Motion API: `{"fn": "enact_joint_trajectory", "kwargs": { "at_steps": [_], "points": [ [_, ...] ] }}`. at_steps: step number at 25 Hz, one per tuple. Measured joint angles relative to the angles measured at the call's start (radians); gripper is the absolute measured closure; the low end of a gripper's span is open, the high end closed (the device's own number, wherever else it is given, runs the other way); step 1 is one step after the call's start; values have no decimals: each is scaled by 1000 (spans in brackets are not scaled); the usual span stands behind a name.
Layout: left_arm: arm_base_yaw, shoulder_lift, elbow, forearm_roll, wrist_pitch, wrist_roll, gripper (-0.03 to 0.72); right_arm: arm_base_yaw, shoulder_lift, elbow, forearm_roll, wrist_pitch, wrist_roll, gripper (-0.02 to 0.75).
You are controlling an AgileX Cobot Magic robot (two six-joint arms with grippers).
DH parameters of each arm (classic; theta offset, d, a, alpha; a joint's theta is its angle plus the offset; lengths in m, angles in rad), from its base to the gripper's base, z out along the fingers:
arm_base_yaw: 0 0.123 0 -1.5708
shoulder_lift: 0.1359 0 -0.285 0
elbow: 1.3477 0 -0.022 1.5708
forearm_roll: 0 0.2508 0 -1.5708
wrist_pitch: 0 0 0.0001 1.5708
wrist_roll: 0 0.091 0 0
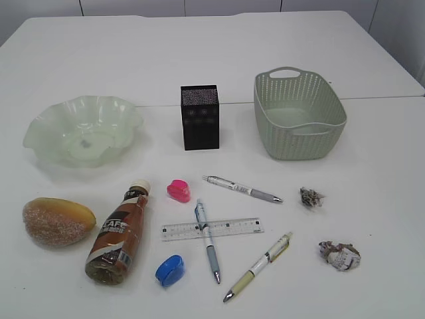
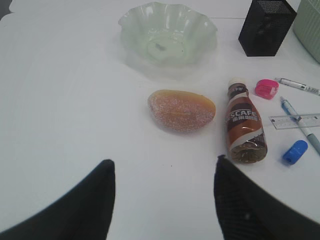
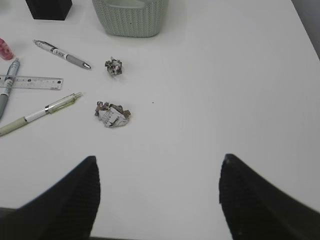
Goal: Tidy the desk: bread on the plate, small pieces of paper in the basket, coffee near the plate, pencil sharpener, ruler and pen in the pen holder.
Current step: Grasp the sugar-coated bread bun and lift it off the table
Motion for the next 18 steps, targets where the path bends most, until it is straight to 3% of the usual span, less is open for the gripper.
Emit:
{"fn": "enact_joint_trajectory", "kwargs": {
  "at_steps": [6,18],
  "points": [
    [0,31,-6,0,-20,0,233,0,53,-18,-2,-119,97,192],
    [0,371,-36,14,-306,-34,235,0,590,-45,43,-519,122,192]
  ]
}}
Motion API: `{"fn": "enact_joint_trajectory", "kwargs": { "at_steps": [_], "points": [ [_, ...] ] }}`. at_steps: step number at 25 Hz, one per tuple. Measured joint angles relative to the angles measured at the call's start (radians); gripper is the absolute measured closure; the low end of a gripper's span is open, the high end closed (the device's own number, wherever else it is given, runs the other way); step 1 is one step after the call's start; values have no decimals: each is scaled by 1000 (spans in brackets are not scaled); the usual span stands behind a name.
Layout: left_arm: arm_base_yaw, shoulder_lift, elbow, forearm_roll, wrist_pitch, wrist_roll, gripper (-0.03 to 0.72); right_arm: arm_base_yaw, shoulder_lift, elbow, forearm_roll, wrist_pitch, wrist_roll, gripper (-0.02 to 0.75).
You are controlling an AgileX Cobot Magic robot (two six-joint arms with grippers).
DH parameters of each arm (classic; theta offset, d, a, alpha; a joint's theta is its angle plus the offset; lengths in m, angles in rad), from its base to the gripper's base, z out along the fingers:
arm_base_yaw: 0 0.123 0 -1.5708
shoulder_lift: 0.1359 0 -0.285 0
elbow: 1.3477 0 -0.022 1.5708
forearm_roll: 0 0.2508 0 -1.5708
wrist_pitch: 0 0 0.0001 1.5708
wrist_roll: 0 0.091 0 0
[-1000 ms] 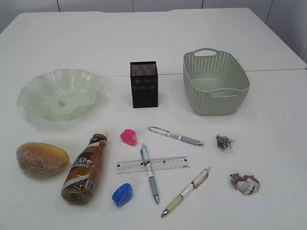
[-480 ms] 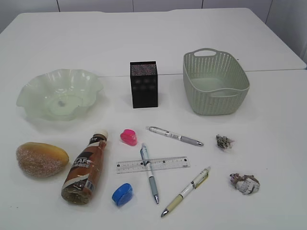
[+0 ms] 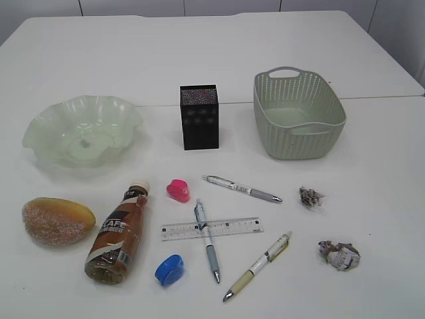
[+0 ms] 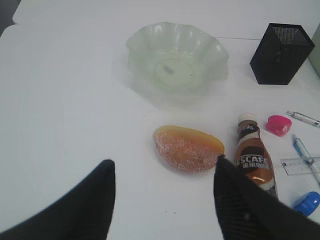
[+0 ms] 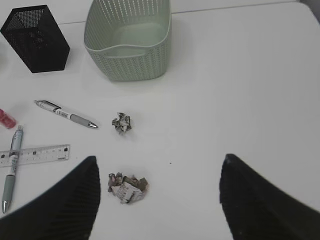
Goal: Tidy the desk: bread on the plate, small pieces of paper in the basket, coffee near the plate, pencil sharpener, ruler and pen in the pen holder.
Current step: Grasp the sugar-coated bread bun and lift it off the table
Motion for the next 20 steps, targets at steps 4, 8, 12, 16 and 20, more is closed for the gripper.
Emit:
{"fn": "enact_joint_trajectory", "kwargs": {
  "at_steps": [4,8,12,16,20],
  "points": [
    [0,70,0,0,-91,-17,238,0,127,-10,43,-79,4,193],
    [0,97,0,7,-153,-24,239,0,163,-12,43,-84,7,193],
    [0,136,0,24,-210,-26,239,4,214,-37,43,-84,13,196],
    [-6,199,0,70,-323,-26,240,23,304,-90,40,-87,14,199],
    [-29,265,0,88,-407,-26,240,27,394,-142,38,-91,14,200]
  ]
}}
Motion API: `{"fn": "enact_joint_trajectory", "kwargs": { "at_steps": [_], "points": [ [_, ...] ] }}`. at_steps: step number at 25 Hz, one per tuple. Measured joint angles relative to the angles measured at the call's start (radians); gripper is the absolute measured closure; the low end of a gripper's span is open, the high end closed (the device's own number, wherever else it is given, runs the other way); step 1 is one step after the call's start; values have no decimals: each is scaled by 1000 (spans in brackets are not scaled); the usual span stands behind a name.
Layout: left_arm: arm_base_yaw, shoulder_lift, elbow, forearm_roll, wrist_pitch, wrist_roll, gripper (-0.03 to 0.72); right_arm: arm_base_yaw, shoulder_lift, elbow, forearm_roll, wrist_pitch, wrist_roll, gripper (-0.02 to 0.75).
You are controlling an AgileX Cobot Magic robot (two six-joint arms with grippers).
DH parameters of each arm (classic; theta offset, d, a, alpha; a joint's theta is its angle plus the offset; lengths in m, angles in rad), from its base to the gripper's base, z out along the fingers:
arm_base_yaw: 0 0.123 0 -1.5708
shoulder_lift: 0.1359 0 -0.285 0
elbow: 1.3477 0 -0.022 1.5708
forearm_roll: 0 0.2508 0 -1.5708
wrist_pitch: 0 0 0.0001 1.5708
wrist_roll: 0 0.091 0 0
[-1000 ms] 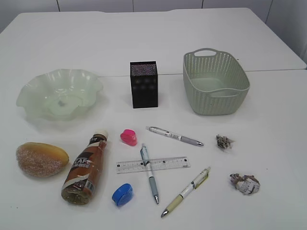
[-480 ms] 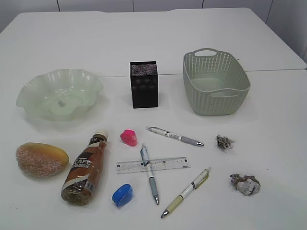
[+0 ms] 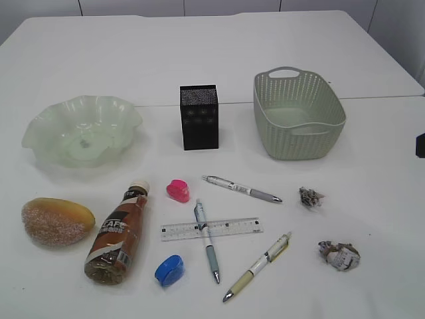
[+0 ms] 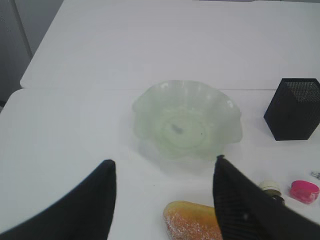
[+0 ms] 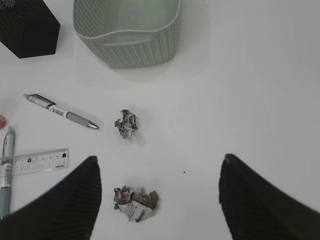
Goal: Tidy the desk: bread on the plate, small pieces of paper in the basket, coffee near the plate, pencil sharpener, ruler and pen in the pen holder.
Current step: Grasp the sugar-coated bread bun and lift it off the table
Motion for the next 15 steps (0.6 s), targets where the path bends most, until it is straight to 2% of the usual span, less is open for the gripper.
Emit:
{"fn": "enact_joint_trajectory", "kwargs": {
  "at_steps": [9,15],
  "points": [
    [-8,163,-11,10,-56,8,241,0,213,-136,-2,13,-18,202],
    [-65,314,-85,10,-20,115,243,0,270,-172,-2,88,-85,203]
  ]
}}
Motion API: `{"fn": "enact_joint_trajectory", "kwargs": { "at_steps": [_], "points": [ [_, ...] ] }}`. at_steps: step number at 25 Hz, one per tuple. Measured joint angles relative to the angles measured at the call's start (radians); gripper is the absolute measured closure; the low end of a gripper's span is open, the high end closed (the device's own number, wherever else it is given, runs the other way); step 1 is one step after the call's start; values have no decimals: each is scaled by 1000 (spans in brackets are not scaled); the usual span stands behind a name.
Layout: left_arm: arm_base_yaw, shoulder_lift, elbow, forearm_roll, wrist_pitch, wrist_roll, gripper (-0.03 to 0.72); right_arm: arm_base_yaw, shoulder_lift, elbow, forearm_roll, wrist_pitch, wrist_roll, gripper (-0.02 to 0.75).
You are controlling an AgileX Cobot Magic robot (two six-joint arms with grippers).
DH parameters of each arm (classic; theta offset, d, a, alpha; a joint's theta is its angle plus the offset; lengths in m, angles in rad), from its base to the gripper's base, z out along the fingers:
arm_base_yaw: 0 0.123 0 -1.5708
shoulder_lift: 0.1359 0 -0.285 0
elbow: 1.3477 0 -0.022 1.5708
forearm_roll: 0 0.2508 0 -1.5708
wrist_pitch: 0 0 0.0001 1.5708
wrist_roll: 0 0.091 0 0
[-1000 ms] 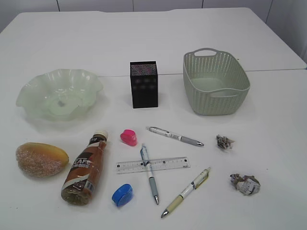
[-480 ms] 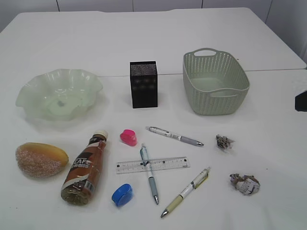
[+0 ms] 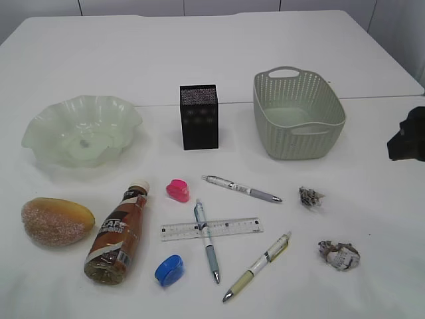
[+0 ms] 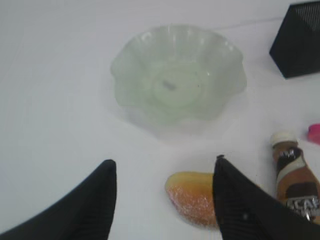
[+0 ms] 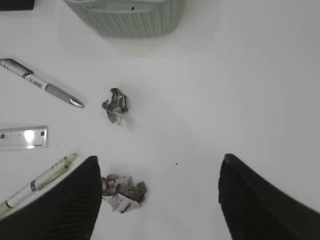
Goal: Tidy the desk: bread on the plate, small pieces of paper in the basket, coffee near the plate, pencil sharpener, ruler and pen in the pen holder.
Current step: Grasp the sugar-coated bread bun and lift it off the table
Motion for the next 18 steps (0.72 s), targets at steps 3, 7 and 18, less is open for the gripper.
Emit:
{"fn": "enact_joint_trajectory", "kwargs": {
  "at_steps": [3,7,18],
  "points": [
    [-34,141,-84,0,107,99,243,0,12,-2,0,28,-18,203],
    [-61,310,-207,5,261,260,244,0,14,-4,0,33,-34,203],
    [-74,625,-386,-131,457,801,246,0,26,-4,0,21,-111,203]
  ]
}}
